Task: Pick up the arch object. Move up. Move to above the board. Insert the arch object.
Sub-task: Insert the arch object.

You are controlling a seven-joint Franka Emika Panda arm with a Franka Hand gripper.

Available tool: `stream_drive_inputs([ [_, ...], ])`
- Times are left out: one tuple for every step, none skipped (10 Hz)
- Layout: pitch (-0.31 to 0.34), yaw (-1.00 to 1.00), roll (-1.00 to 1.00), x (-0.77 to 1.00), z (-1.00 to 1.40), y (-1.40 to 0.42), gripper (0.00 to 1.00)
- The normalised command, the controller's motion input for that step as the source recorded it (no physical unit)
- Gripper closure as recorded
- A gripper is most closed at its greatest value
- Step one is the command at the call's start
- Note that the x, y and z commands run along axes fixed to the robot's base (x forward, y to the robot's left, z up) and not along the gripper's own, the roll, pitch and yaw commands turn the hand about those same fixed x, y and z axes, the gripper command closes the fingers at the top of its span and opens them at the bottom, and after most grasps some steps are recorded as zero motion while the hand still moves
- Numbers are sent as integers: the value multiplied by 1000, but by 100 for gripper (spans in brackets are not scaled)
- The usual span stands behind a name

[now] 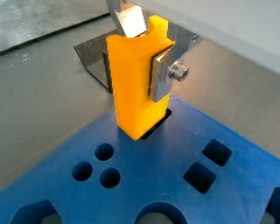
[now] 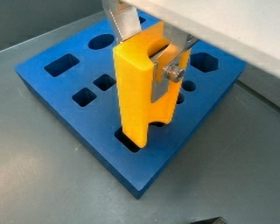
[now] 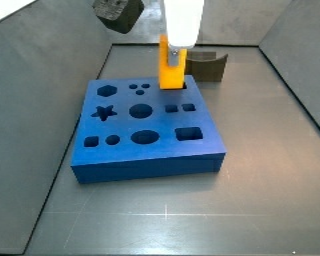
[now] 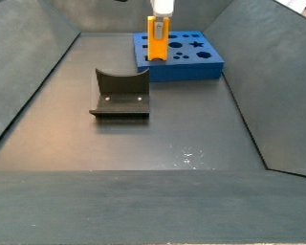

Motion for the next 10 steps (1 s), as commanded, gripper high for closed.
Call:
stream_drive_inputs([
  [-73,0,-83,140,-486,11,100],
  [-84,0,-137,171,-480,0,100],
  [-86,-31,-150,243,-420,0,100],
  [-84,-43,-126,220,-431,0,100],
  [-71,-3,-84,109,-463,0,100],
  [-31,0,0,0,-546,0,100],
  [-6,0,50,-226,-537,-3,100],
  [-7,0,63,-391,-406,0,100],
  [-50,0,0,-357,-320,0,100],
  [-66,0,0,-291,-303,0,100],
])
